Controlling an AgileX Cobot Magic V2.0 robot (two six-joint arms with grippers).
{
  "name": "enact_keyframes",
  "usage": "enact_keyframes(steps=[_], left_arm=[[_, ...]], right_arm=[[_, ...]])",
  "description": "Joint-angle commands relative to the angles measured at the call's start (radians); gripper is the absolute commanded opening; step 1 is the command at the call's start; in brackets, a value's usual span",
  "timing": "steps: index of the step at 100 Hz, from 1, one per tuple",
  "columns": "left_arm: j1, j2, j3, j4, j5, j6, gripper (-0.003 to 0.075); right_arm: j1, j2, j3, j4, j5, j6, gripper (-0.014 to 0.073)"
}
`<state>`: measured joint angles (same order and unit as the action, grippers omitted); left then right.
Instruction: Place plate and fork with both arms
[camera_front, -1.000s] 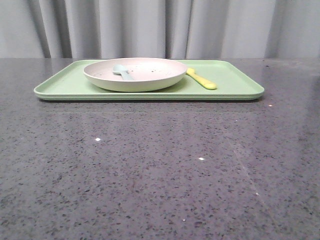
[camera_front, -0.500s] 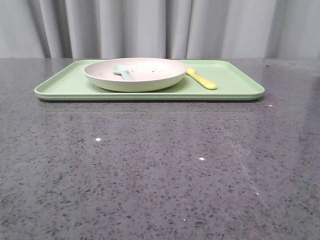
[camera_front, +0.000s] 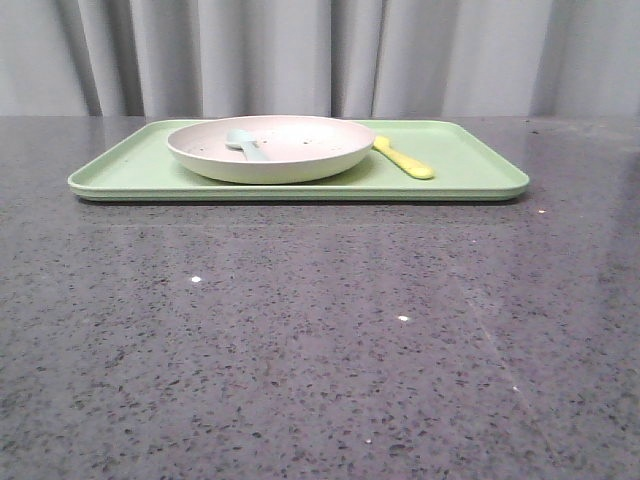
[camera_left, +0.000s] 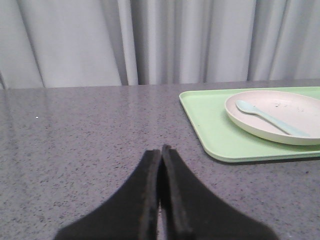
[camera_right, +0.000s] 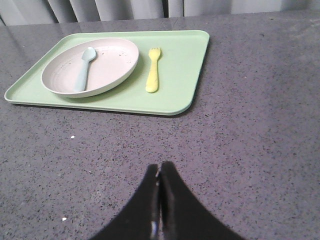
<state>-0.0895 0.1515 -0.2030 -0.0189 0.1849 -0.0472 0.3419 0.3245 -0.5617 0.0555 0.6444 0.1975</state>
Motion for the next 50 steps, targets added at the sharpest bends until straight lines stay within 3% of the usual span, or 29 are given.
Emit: enact_keyframes(steps=[1, 25, 50], left_arm=[[0.03, -0.017, 0.009, 0.011, -0.111, -0.013, -0.0021], [0.099, -0.111, 0.144, 0.011, -0.195, -0.013, -0.0021], [0.106, -0.183, 0.216, 0.0, -0.154, -0.013, -0.0021]], right_arm=[[-0.005, 0.006, -0.026, -0.005, -0.076, -0.001, -0.0068], [-0.005, 0.006, -0.026, -0.005, -0.076, -0.001, -0.0068], [-0.005, 0.007, -0.026, -0.004, -0.074, -0.001, -0.0068]])
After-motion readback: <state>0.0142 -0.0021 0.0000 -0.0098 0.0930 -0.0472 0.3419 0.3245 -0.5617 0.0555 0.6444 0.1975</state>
